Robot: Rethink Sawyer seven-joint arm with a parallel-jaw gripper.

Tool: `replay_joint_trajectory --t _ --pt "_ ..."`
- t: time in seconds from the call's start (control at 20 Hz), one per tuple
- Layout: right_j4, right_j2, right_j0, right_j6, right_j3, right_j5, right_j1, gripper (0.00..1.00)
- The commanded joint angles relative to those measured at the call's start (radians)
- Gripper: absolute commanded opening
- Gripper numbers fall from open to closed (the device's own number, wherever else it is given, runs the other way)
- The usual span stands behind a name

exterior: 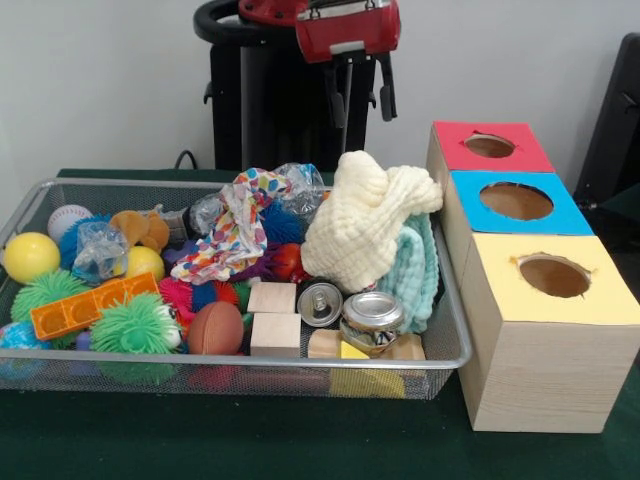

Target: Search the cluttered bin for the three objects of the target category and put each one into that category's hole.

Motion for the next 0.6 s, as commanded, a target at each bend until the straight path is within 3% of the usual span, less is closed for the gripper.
replay_joint_trajectory --t 0.05,0.4,0.6 --pt "0.031 0.015 -0.074 0.102 0.009 -0.004 0.023 1.0" --pt "-0.035 -0.003 -0.154 -0.006 -0.062 0.066 0.013 1.0" --pt "-0.08 -0.027 -0.18 -0.03 -0.095 0.058 0.057 1.0"
